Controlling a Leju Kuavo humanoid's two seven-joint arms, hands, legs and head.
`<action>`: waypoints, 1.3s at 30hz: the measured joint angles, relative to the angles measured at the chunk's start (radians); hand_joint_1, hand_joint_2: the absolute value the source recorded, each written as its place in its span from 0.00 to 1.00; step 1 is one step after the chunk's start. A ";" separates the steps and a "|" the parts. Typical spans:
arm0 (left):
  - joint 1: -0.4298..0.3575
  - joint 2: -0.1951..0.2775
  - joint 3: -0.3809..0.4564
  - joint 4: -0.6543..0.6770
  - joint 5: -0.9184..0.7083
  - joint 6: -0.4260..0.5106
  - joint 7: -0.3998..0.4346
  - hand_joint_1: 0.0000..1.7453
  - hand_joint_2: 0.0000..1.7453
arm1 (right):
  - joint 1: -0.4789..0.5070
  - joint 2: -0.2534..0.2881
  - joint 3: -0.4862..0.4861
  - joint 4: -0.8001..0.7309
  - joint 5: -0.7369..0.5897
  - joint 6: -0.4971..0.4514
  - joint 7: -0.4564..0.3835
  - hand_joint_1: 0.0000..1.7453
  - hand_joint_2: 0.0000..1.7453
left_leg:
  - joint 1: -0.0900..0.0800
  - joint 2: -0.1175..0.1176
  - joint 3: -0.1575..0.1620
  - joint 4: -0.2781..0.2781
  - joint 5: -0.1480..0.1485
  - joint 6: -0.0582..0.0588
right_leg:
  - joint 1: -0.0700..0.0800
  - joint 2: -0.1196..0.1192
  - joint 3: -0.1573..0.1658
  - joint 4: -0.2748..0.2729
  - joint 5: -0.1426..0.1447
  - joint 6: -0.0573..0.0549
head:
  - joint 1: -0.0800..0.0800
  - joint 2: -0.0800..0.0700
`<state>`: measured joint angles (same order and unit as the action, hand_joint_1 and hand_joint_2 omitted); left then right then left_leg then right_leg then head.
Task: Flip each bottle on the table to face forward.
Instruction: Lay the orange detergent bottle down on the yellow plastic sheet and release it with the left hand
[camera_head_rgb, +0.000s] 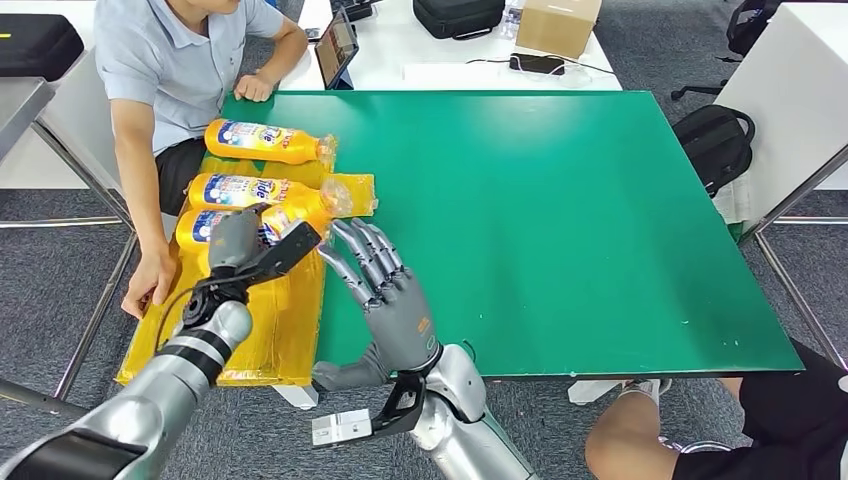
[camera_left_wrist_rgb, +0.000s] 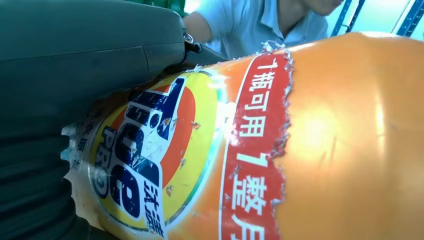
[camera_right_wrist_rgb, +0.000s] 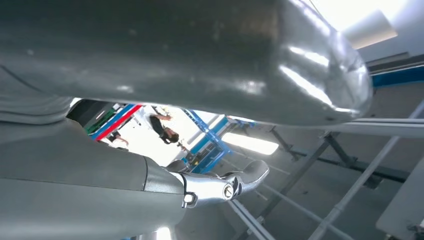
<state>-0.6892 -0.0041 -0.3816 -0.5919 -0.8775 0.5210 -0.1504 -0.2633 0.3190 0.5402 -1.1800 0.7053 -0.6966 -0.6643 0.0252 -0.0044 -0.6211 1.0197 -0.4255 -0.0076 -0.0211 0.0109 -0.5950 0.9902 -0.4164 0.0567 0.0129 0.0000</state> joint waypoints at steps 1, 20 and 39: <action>-0.011 0.005 -0.008 0.017 -0.002 0.001 0.003 1.00 1.00 | -0.001 0.000 0.004 0.002 0.000 0.000 0.000 0.00 0.00 | 0.000 0.000 0.000 0.000 0.000 0.000 | 0.000 0.000 0.000 0.000 0.000 0.000 | 0.000 0.000; -0.081 0.045 -0.079 0.146 -0.124 -0.160 0.009 1.00 1.00 | -0.007 -0.008 0.049 0.026 -0.066 0.000 0.000 0.00 0.00 | 0.000 0.000 0.000 0.000 0.000 0.000 | 0.000 0.000 0.000 0.000 0.000 0.000 | 0.000 0.000; -0.097 0.279 -0.114 -0.014 -0.079 -0.659 -0.231 0.92 1.00 | -0.023 -0.069 0.110 0.002 -0.241 0.000 0.000 0.00 0.00 | 0.003 0.000 0.000 0.000 0.002 -0.003 | 0.002 0.000 -0.002 0.003 0.000 -0.001 | 0.000 0.000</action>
<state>-0.7860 0.2750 -0.4959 -0.6059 -0.9569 -0.1382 -0.3814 -0.2868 0.2499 0.6499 -1.1783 0.4640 -0.6966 -0.6645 0.0277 -0.0041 -0.6213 1.0197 -0.4234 -0.0109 -0.0193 0.0113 -0.5968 0.9929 -0.4163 0.0561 0.0132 0.0000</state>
